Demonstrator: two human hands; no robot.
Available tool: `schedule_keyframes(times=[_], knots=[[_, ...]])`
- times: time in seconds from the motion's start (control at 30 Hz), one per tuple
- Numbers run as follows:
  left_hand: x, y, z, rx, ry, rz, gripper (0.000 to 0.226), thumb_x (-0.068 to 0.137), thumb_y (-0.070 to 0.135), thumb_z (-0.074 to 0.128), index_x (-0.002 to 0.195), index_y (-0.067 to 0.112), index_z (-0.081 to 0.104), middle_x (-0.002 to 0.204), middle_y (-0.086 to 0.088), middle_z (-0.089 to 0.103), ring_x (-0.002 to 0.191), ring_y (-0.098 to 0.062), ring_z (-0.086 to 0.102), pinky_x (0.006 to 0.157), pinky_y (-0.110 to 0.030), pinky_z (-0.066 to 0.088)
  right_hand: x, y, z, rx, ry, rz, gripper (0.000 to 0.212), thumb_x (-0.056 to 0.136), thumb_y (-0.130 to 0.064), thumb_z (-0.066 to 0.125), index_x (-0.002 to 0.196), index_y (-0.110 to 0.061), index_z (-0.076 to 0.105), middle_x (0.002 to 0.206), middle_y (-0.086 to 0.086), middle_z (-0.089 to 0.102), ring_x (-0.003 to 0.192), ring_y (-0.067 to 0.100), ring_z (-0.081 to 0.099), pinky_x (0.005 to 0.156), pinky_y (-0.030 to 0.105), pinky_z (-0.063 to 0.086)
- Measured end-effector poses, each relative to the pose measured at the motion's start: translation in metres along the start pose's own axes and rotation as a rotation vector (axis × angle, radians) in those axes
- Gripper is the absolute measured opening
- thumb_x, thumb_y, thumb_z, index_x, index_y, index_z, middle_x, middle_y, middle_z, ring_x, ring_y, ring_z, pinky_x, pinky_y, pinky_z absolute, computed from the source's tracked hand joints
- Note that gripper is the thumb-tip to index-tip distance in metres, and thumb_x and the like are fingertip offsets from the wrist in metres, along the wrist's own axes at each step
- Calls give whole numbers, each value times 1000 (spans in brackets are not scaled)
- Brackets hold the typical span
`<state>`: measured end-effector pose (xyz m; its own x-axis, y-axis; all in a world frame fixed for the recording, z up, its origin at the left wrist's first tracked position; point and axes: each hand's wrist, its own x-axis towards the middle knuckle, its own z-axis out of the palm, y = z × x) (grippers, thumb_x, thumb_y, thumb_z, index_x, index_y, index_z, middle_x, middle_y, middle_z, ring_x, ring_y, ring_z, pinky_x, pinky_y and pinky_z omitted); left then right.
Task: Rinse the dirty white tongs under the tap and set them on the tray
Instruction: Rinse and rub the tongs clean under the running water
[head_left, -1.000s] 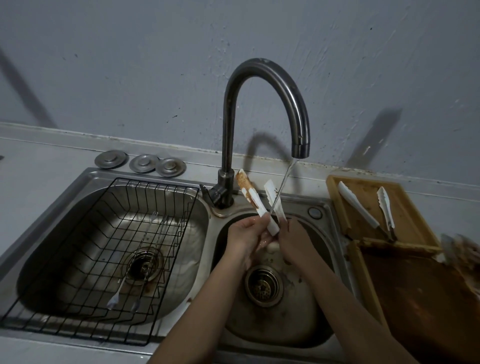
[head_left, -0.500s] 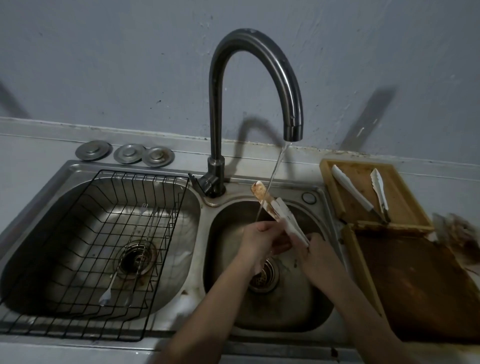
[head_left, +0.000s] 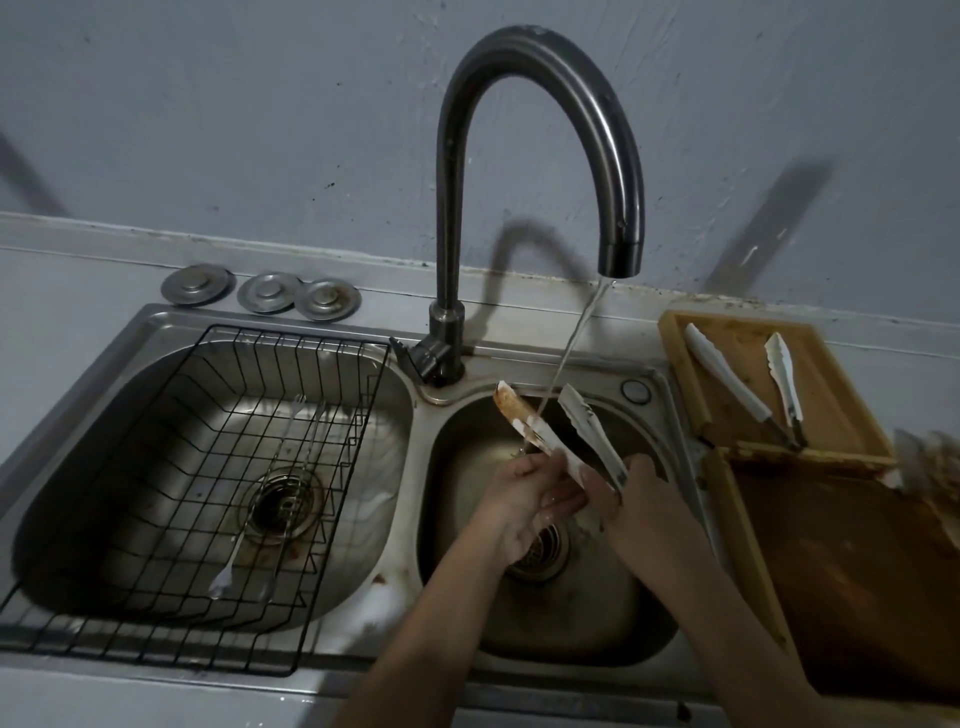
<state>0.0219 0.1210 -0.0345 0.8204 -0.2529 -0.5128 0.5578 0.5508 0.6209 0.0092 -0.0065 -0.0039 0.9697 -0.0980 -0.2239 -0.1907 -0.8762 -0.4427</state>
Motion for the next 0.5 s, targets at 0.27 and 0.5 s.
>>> schedule_keyframes(times=[0.27,0.5], knots=[[2,-4,0,-62,206,27,35,100,35,37,93,8,58,63,-5,69,57,-14,68,77,-36,56,-3,-10,2,48,-2,-64,37,88,-49,50,108,-19,39,78,-6,56,64,7,58,50,22,43],[0,5,-10,11,129,5,19,94,21,54,96,3,59,58,-3,71,56,-12,69,70,-27,58,-2,-9,0,86,-31,-23,48,85,-56,49,112,-17,39,98,4,62,79,18,63,68,37,54]])
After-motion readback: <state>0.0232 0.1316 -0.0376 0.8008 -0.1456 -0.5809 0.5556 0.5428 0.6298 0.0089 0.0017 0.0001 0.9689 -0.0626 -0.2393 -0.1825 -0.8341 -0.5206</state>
